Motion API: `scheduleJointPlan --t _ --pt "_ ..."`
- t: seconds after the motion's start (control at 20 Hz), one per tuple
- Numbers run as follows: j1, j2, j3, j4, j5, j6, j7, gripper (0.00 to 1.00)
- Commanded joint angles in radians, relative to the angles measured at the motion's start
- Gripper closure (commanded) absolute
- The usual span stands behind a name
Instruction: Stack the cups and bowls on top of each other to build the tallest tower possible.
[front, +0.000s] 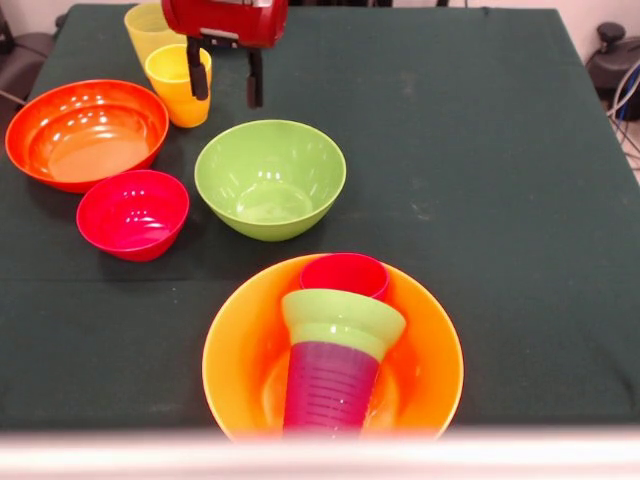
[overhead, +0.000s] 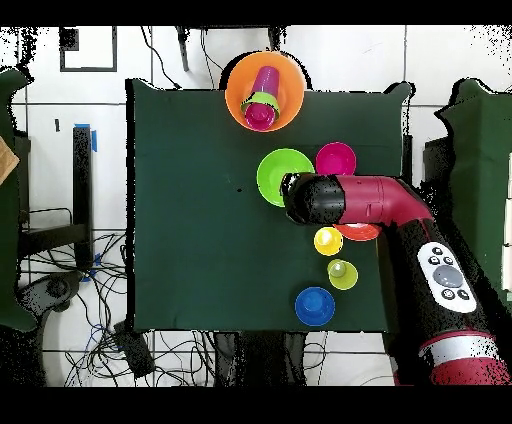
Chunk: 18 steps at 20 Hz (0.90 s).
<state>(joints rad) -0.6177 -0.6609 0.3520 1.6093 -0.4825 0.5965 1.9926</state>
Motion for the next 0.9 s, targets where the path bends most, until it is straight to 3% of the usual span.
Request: scheduleJointPlan --t 0.05,0.5,0.75,0.9 --pt "-0.016 0.005 0.046 -0.025 0.001 0.216 -0.189 0.00" --pt "0.026 0.300 0.007 -0.188 -0.126 0.061 -0.150 0.00" --pt "0.023 0.367 0.000 -0.202 -0.169 -0.014 -0.132 0.00" --pt "0.022 0.366 0.000 -0.194 -0.179 -0.014 -0.125 0.00"
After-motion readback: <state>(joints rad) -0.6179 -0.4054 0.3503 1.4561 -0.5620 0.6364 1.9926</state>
